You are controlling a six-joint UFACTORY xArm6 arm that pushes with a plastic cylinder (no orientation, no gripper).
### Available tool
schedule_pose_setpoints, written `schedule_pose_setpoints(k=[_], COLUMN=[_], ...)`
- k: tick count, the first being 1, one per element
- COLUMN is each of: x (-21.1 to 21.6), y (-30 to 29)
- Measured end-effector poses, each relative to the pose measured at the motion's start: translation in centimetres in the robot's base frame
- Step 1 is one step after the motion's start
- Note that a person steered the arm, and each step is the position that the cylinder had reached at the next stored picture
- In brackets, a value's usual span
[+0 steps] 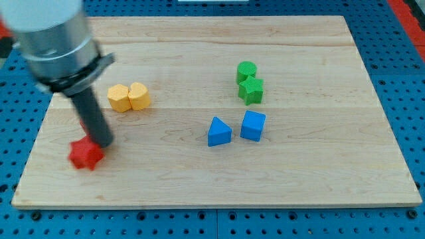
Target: Move the red blocks to the bottom left of the board
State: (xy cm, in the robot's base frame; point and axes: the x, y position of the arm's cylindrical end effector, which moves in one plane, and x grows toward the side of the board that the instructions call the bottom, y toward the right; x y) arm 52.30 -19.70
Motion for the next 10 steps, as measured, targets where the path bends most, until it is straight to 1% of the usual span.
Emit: schedule_pose_setpoints(k=[1, 2, 3, 4, 5, 6, 7, 8, 9, 10], x=[-1.3, -4.7, -5.4, -4.7, -4.8, -8.2, -8.4, -7.7, -2.5, -0.3], y=[3.8, 8.0, 0.8, -5.0, -5.2, -3.9, -10.6, -10.8, -9.5, -9.2])
